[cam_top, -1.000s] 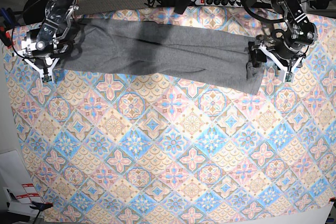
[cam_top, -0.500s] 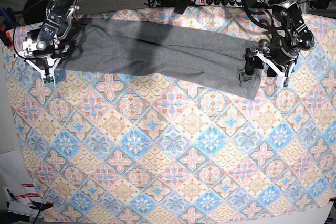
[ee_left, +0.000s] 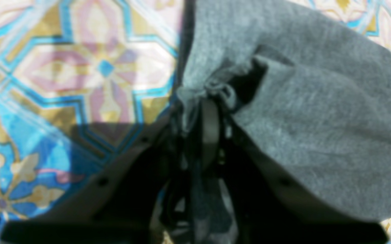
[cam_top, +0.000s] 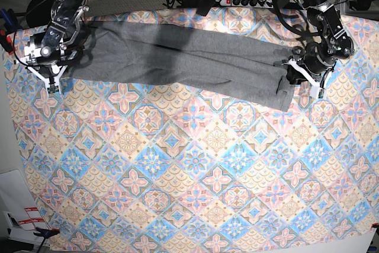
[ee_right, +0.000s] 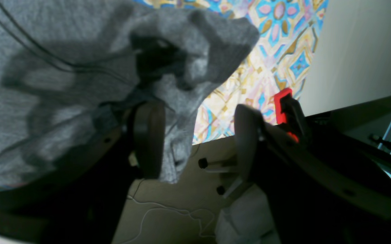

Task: Fold the T-shirt properly
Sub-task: 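Hold the strip ends and straighten the strip with both grippers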

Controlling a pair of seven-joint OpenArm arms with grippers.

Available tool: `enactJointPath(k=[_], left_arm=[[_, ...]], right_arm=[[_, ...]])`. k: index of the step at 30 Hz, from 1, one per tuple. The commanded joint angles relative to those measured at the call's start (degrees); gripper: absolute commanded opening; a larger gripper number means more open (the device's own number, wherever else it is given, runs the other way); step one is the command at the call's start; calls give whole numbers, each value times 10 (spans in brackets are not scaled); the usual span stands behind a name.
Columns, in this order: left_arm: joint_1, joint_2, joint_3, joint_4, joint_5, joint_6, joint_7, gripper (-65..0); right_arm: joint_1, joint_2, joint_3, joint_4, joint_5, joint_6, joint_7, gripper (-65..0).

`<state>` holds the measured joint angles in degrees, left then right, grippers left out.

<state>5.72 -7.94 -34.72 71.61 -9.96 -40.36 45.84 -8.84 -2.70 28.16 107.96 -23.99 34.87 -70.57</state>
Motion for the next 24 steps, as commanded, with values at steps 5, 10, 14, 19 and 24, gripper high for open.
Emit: enactJointPath(k=[5,10,14,19,24], left_arm=[[6,-4,0,22,33,4,40,-600],[6,-22,-3,22,34,4,40,-560],[10,-35,-3,22,34,4,41,-387],[22,-37,-15,23,34,4,40,-323],[22,-37,58,22,35,4,41,-323]], right_arm=[[4,5,3,11,-5,-1,3,-328],[4,5,3,11,-5,-1,3,-328],[-3,5,2,11,-5,-1,3,-328],[-12,4,1,11,-5,-1,3,-328],[-12,4,1,11,-5,-1,3,-328]])
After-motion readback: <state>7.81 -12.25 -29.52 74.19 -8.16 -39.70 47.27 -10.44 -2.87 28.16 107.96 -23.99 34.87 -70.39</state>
